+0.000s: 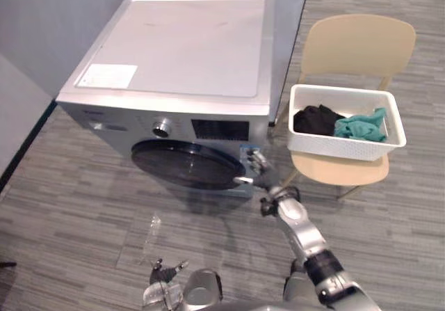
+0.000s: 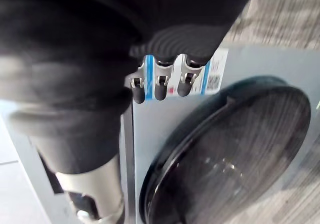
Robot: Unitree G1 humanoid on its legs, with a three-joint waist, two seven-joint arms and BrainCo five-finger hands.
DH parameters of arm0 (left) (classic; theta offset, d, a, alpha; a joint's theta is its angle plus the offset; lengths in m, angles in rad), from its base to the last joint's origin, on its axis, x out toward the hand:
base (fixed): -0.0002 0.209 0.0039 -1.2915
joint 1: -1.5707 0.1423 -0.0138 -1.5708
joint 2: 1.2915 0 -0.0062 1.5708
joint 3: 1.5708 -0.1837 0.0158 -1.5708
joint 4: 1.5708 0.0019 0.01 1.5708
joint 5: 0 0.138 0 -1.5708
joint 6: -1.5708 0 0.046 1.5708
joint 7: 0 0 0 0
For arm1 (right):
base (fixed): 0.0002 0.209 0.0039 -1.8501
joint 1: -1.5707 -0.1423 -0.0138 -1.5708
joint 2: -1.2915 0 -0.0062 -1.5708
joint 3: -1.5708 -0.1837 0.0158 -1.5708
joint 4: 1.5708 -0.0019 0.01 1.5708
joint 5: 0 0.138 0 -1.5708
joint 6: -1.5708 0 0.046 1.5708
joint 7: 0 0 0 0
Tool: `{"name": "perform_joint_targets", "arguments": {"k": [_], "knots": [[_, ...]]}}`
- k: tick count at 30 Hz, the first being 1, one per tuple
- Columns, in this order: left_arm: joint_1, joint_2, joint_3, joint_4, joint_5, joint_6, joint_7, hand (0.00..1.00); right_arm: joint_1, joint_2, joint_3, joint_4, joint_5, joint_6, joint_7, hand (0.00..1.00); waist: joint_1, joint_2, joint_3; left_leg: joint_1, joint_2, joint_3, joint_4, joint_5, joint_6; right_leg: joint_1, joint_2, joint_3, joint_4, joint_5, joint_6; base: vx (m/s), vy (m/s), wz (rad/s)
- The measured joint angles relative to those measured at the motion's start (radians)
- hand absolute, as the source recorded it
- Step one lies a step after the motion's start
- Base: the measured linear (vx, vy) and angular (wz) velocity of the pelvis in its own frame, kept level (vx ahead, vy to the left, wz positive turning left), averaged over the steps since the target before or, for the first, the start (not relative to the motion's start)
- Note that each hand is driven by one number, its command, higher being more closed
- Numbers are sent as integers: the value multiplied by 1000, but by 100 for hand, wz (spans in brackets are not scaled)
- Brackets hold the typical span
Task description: Pick up the laundry basket with both hands and put the clothes into the washing machine.
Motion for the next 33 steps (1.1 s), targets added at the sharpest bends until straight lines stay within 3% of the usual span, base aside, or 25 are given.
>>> {"name": "perform_joint_targets", "arguments": {"k": [3, 7, 12, 14, 21, 26, 33], "knots": [[-7, 12, -17, 1, -10, -14, 25, 0, -19, 3, 19, 2, -42, 2, -29, 0, 2, -6, 19, -21, 3, -14, -22, 17, 20, -6, 9, -14, -31, 29, 47, -72, -39, 18], [-33, 15, -22, -4, -42, -21, 50, 0, -76, -31, -9, 8, -100, 11, -86, 0, 1, -24, 60, -63, 1, -29, -84, 76, 11, -44, 21, -40, -58, 61, 27, -112, -88, 16], [-53, 19, -25, -8, -52, -31, 66, 0, -194, -66, -53, 99, -162, 23, -128, 0, 2, -22, 116, -90, 2, -45, -110, 114, 1, -68, 26, -56, -65, 85, 12, -120, -62, 8], [-72, 24, -36, -26, -52, -32, 69, 0, -292, -107, -61, 158, -210, 38, -137, 0, 16, -21, 162, -109, 3, -48, -110, 124, 2, -81, 29, -55, -71, 101, 7, -184, -45, 1], [-82, 44, -53, -44, -76, -52, 71, 0, -614, -225, -124, 401, -410, 84, -207, 0, 52, -18, 206, -181, 2, -64, -105, 151, 2, -109, 44, -64, -149, 173, -3, -92, -9, 2], [-98, 46, -63, -43, -98, -58, 71, 0, -728, -271, -146, 490, -396, 101, -218, 0, 79, -13, 224, -216, 3, -84, -97, 160, 0, -111, 54, -85, -191, 198, -9, -5, -1, 10], [-126, 43, -86, -43, -151, -67, 90, 0, -819, -326, -150, 568, -287, 105, -245, 0, 107, 1, 249, -272, 4, -120, -75, 162, 0, -128, 63, -116, -211, 210, -15, -7, 5, 9]]}}
